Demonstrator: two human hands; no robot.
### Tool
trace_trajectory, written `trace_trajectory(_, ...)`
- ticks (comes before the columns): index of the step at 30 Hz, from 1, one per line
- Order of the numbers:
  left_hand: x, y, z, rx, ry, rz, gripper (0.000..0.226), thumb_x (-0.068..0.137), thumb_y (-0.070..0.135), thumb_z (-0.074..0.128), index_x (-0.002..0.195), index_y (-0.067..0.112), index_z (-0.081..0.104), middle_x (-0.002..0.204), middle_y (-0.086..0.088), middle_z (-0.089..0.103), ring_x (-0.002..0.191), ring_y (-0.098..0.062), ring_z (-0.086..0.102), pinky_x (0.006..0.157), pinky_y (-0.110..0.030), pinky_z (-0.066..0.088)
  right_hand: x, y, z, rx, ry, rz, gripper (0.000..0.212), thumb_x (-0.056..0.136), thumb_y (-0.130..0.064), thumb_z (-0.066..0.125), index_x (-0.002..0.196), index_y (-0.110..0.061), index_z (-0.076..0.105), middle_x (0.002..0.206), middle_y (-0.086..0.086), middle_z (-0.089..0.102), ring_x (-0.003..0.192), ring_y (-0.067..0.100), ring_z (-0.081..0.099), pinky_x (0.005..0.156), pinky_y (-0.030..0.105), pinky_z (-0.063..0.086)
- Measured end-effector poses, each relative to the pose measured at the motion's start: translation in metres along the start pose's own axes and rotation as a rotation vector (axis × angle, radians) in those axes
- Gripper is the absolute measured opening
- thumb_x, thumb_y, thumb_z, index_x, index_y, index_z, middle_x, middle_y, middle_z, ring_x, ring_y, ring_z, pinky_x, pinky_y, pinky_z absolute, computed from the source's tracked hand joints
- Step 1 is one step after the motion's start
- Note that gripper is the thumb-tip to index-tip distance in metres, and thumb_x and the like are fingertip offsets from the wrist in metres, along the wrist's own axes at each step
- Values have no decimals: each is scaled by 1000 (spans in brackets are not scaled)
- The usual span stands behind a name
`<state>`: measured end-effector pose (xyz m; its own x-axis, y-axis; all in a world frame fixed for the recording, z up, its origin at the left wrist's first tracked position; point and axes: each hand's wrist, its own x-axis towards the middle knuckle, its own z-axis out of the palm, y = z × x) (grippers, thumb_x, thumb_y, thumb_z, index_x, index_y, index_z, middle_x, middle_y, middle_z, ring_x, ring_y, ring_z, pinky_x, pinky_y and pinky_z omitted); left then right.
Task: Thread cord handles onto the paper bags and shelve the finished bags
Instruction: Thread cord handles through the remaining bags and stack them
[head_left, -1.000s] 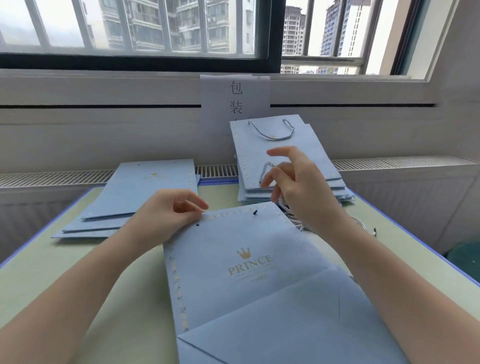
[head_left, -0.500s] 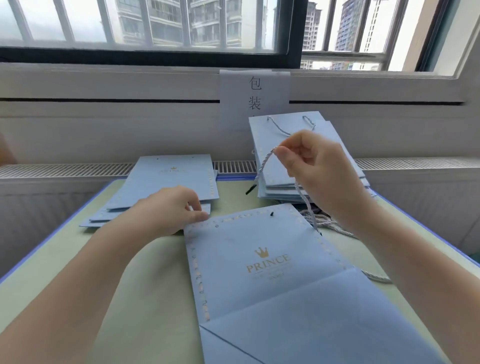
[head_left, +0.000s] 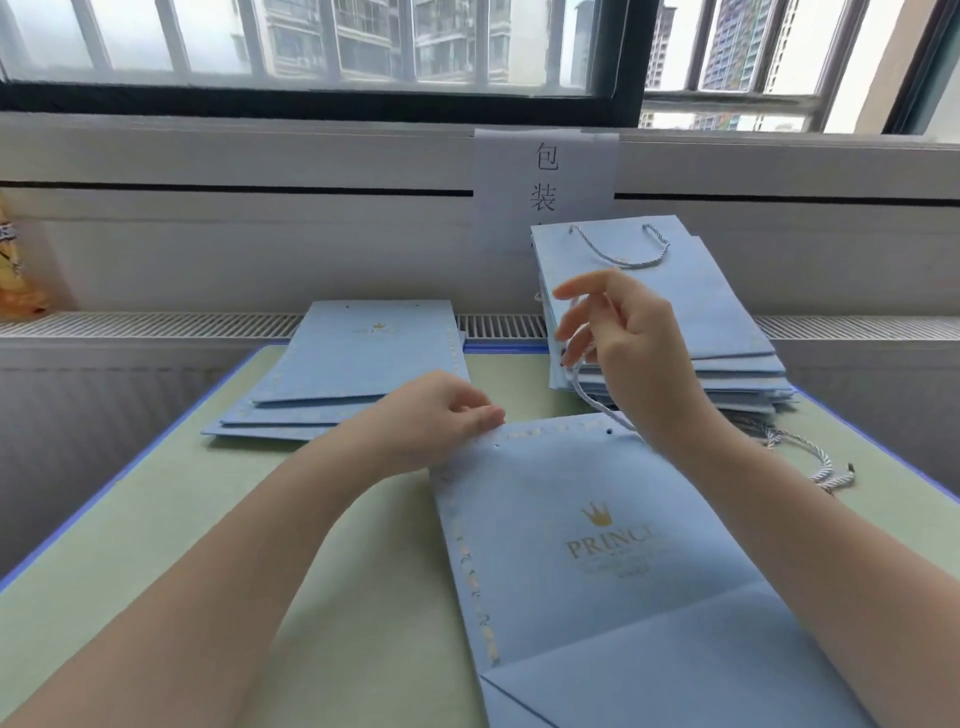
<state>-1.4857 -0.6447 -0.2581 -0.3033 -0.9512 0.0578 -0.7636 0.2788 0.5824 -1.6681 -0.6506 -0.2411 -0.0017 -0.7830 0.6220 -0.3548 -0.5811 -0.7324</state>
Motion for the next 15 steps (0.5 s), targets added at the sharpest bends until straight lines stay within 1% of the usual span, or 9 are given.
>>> trace_trajectory(2, 2, 4, 19, 245, 60, 53, 28, 95, 44, 47, 92, 21, 63, 84, 7, 58, 86, -15, 54, 71, -28, 43, 1, -2, -5, 78, 25, 40, 35, 95, 6, 30, 92, -14, 59, 69, 4, 61, 52, 13, 56, 56, 20, 44)
trace_trajectory(3, 2, 5, 26, 324, 101, 74, 32, 94, 48, 46, 97, 21, 62, 91, 6, 58, 92, -15, 52, 78, -31, 43, 1, -4, -7, 116, 30, 61, 35, 95, 6, 30, 92, -14, 58, 68, 3, 61, 51, 12, 56, 55, 20, 44)
trace_trajectory(5, 1, 6, 37, 362, 160, 117, 36, 91, 53, 47, 103, 20, 59, 97, 5, 52, 97, -14, 46, 83, -30, 39, 1, -6, -10, 143, 14, 87, 33, 96, 5, 31, 93, -12, 59, 68, 3, 61, 51, 11, 55, 55, 21, 43)
trace_trajectory(6, 0, 7, 39, 335, 176, 138, 35, 90, 53, 49, 102, 21, 57, 95, 6, 49, 95, -13, 44, 81, -29, 37, 1, -5, -12, 126, 0, 90, 32, 96, 5, 32, 94, -12, 59, 68, 3, 62, 51, 11, 54, 55, 20, 43)
trace_trajectory(8, -1, 7, 36, 188, 203, 144, 24, 89, 48, 55, 87, 24, 53, 83, 11, 46, 82, -9, 44, 73, -29, 35, 2, -3, -15, 25, -28, 78, 32, 95, 5, 33, 94, -12, 61, 69, 4, 62, 50, 12, 49, 52, 19, 41)
trace_trajectory(10, -1, 7, 28, 45, 229, 134, 23, 90, 39, 57, 74, 26, 50, 73, 12, 50, 71, -9, 47, 68, -33, 39, 3, -2, -23, -122, -72, 79, 33, 93, 4, 35, 93, -13, 64, 67, 7, 58, 47, 12, 39, 47, 18, 34)
trace_trajectory(12, -1, 10, 22, 32, 243, 141, 22, 94, 34, 54, 74, 24, 52, 71, 9, 54, 69, -13, 49, 68, -35, 42, 4, -3, -33, -254, -161, 100, 30, 93, 1, 39, 92, -13, 66, 61, 6, 51, 42, 8, 34, 43, 14, 29)
trace_trajectory(14, -2, 15, 18, 75, 238, 131, 21, 98, 31, 47, 79, 20, 50, 70, 9, 50, 66, -13, 47, 64, -32, 38, 5, -4, -43, -359, -279, 119, 22, 94, -8, 46, 93, -16, 66, 59, -3, 47, 43, 2, 39, 45, 10, 29)
trace_trajectory(15, -2, 17, 17, 93, 234, 121, 22, 99, 31, 43, 80, 21, 47, 69, 9, 48, 65, -12, 45, 62, -32, 36, 5, -4, -46, -405, -328, 120, 17, 94, -15, 50, 95, -19, 66, 64, -6, 49, 46, -1, 41, 49, 10, 31)
